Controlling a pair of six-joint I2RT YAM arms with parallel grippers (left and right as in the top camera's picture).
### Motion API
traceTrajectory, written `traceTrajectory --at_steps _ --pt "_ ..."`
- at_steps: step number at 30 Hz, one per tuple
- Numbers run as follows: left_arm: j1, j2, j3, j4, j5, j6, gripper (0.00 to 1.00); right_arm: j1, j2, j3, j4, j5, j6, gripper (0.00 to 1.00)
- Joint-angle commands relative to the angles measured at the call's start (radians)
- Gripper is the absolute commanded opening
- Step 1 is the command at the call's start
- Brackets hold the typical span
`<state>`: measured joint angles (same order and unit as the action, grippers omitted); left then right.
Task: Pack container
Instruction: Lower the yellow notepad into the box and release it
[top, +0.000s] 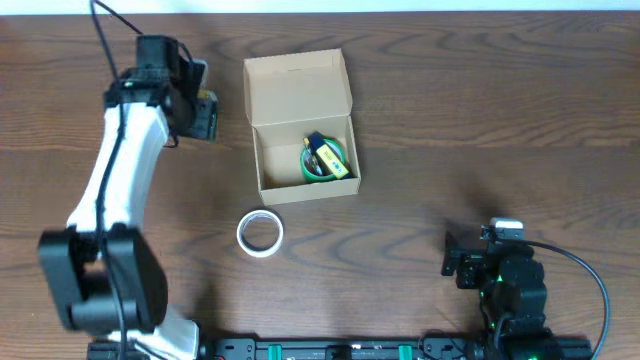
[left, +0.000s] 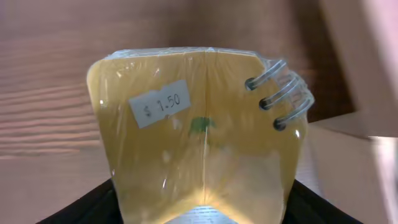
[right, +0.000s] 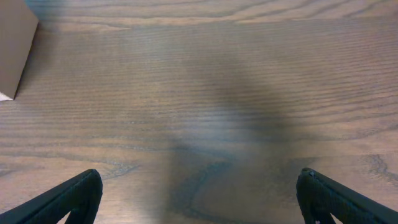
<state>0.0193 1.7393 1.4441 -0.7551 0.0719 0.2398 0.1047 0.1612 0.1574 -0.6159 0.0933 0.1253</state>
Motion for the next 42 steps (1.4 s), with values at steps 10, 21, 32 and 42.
traceTrajectory --at_steps 10,21,32,42 --pt "-0.306 -0.129 -0.001 0.000 0.007 -0.039 0.72 -0.006 -0.006 -0.001 -0.001 0.000 0.012 0.99" --pt "-0.426 -0.032 -0.002 -0.053 0.058 -0.151 0.69 -0.006 -0.006 -0.001 -0.001 0.000 0.012 0.99" --pt "-0.435 0.116 -0.003 -0.057 0.084 -0.177 0.74 -0.006 -0.006 -0.001 -0.001 0.000 0.012 0.99" --pt "-0.435 0.140 -0.006 -0.056 0.086 -0.203 0.95 -0.006 -0.006 -0.001 -0.001 0.000 0.012 0.99"
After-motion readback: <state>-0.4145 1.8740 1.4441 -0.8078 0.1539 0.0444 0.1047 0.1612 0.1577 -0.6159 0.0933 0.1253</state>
